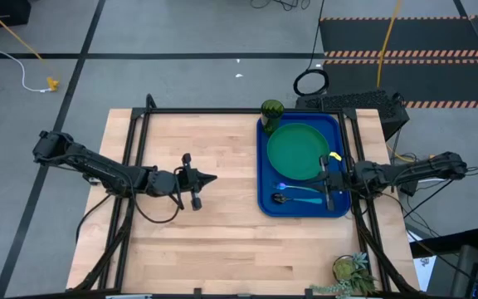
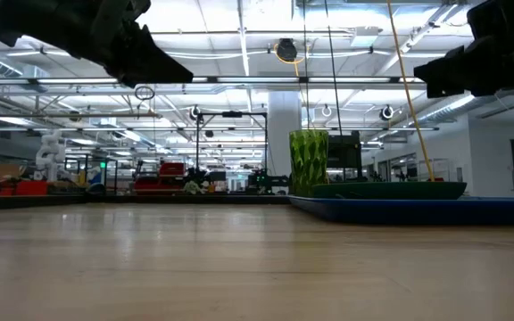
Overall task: Pick and place plate/cup/fork/spoon on tray
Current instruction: Return to Home Position
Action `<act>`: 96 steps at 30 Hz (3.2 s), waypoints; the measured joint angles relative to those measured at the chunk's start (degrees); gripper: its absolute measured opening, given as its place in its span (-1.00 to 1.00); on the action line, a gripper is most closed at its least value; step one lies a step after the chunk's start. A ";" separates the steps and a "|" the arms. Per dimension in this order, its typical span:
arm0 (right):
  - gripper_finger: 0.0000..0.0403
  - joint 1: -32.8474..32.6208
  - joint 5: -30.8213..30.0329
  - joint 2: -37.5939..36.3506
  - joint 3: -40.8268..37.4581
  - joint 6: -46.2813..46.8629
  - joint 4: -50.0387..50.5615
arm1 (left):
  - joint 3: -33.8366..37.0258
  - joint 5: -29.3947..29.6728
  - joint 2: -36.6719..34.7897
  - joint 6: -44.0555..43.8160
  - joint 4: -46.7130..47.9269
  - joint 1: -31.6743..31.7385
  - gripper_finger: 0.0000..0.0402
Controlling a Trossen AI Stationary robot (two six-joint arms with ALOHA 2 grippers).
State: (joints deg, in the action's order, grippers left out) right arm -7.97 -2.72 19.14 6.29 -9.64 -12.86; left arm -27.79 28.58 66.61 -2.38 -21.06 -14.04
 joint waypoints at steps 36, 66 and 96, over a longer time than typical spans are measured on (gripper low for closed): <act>-1.00 0.04 2.86 -8.80 -3.51 -0.73 2.15 | 9.54 -0.19 -3.50 0.03 -6.00 0.68 -0.95; -1.00 0.10 2.59 -19.06 -3.62 -2.54 10.70 | 27.23 -0.08 -33.49 -2.64 -3.91 -3.33 -0.97; -1.00 0.13 2.82 -19.02 -3.62 1.63 11.02 | 27.21 -2.90 -52.90 6.39 6.89 -7.32 -0.95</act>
State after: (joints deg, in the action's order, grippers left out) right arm -7.84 0.10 0.12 2.68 -8.01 -1.85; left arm -0.58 25.68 13.71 4.00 -14.17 -21.36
